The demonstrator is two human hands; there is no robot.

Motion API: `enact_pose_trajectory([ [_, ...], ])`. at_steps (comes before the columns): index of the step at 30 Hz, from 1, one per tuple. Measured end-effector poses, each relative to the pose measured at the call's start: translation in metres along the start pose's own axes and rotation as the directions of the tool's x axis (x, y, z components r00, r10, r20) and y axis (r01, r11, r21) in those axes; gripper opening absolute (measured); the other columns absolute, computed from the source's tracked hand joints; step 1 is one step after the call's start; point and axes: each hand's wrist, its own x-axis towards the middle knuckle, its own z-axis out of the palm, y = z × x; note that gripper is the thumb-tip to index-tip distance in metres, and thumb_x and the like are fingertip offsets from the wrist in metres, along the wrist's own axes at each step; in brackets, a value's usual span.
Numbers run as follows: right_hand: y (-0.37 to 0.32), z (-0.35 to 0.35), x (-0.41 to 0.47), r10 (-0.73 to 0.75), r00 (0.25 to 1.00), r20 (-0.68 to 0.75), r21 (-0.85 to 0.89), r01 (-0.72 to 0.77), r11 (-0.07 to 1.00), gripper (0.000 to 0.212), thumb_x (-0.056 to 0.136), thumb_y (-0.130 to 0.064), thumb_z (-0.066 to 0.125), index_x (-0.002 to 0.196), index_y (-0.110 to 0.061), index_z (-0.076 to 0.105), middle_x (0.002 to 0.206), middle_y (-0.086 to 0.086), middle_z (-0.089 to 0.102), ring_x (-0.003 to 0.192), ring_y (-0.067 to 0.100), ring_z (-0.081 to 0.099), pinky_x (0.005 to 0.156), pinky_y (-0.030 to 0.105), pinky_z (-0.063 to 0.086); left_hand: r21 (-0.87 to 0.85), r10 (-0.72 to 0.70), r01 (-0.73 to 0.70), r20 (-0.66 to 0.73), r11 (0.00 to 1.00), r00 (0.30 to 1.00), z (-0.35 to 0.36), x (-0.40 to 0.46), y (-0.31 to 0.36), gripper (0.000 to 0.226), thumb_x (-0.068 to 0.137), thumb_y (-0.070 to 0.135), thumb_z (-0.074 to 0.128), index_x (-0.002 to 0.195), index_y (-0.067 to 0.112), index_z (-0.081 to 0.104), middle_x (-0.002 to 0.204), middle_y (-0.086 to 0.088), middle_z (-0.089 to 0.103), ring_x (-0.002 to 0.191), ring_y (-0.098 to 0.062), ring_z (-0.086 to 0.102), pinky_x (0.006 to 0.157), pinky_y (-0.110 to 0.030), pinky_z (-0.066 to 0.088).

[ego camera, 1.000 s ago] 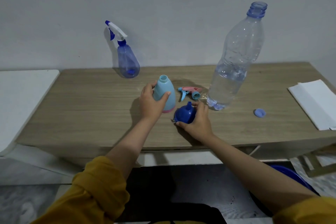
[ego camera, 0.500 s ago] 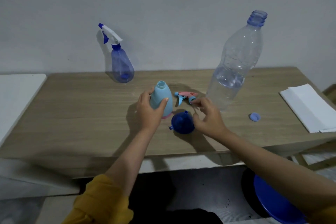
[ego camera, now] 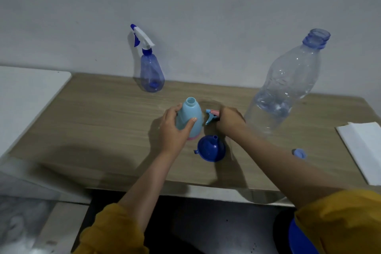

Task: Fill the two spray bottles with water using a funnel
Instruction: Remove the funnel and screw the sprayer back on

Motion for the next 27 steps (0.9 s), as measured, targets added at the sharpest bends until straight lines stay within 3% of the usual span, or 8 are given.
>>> enact_pose_trajectory([
  [4,0.002,-0.005,-0.009,-0.004,0.993,-0.121,0.222,0.031,0.975,0.004,0.082,-0.013,0.059,0.083,-0.015,0.063,0.082,0.000,0.064,0.073,0.021,0.061,0.059,0.021,0.039,-0.032,-0.005,0.004,-0.014,0.999,1.000,0.003,-0.001,-0.001,0.050,0.077,0.029,0.076,0.120,0.015,0.055,0.118,0.002,0.059,0.102,-0.002,0.049,0.072,0.006,0.031],
  [7,-0.001,-0.016,-0.016,0.041,0.959,-0.282,0.444,0.092,0.891,0.010,0.085,-0.020,0.064,0.092,-0.014,0.067,0.080,0.000,0.066,0.068,0.016,0.060,0.059,0.021,0.042,-0.053,-0.002,0.001,-0.004,0.999,1.000,0.004,-0.001,-0.002,0.050,0.076,0.030,0.076,0.120,0.016,0.055,0.118,0.005,0.057,0.102,-0.001,0.049,0.072,0.006,0.033],
  [13,-0.023,-0.073,-0.024,0.204,0.900,-0.384,0.793,0.209,0.572,0.011,0.077,-0.020,0.072,0.087,-0.017,0.068,0.073,-0.006,0.069,0.062,0.006,0.062,0.054,0.017,0.047,-0.100,-0.026,0.027,0.007,0.995,1.000,0.007,-0.001,-0.007,0.049,0.075,0.034,0.076,0.118,0.021,0.054,0.120,0.006,0.058,0.106,-0.003,0.053,0.079,-0.003,0.041],
  [16,-0.039,-0.095,-0.027,0.229,0.887,-0.401,0.859,0.277,0.430,0.012,0.071,-0.020,0.076,0.080,-0.019,0.067,0.071,-0.003,0.070,0.066,0.011,0.067,0.063,0.026,0.054,-0.098,-0.023,0.022,-0.001,0.995,1.000,0.006,-0.001,-0.006,0.050,0.076,0.034,0.075,0.119,0.022,0.054,0.120,0.007,0.058,0.107,-0.003,0.054,0.086,-0.019,0.048],
  [18,-0.050,-0.105,-0.030,0.228,0.877,-0.424,0.878,0.336,0.342,0.014,0.068,-0.020,0.077,0.074,-0.022,0.065,0.071,0.000,0.070,0.069,0.017,0.070,0.068,0.034,0.058,-0.090,-0.021,0.022,0.006,0.996,1.000,0.005,-0.002,-0.003,0.050,0.076,0.033,0.076,0.119,0.021,0.054,0.118,0.006,0.059,0.104,-0.003,0.054,0.081,-0.011,0.045],
  [21,-0.064,-0.117,-0.035,0.232,0.824,-0.517,0.845,0.448,0.291,0.014,0.072,-0.016,0.078,0.076,-0.017,0.064,0.074,-0.005,0.068,0.070,0.008,0.067,0.071,0.030,0.058,-0.063,-0.028,0.029,0.008,0.998,1.000,0.002,-0.001,0.003,0.047,0.075,0.028,0.076,0.116,0.016,0.056,0.115,0.002,0.061,0.101,-0.005,0.055,0.070,0.002,0.037],
  [25,-0.080,-0.130,-0.039,0.238,0.760,-0.605,0.796,0.565,0.218,0.015,0.075,-0.009,0.077,0.082,-0.011,0.063,0.078,-0.004,0.067,0.068,-0.002,0.066,0.074,0.027,0.059,-0.047,-0.053,0.056,0.056,0.997,0.997,-0.003,0.002,0.005,0.043,0.076,0.024,0.076,0.114,0.015,0.056,0.114,0.002,0.060,0.097,-0.003,0.050,0.063,0.007,0.033],
  [27,-0.087,-0.130,-0.040,0.221,0.742,-0.633,0.774,0.597,0.211,0.016,0.077,-0.008,0.076,0.085,-0.009,0.062,0.081,-0.002,0.066,0.074,0.004,0.070,0.072,0.022,0.057,-0.020,-0.043,0.045,0.056,0.999,0.997,-0.003,0.003,0.004,0.042,0.076,0.026,0.076,0.111,0.015,0.056,0.110,0.002,0.061,0.094,-0.003,0.051,0.060,0.006,0.033],
])
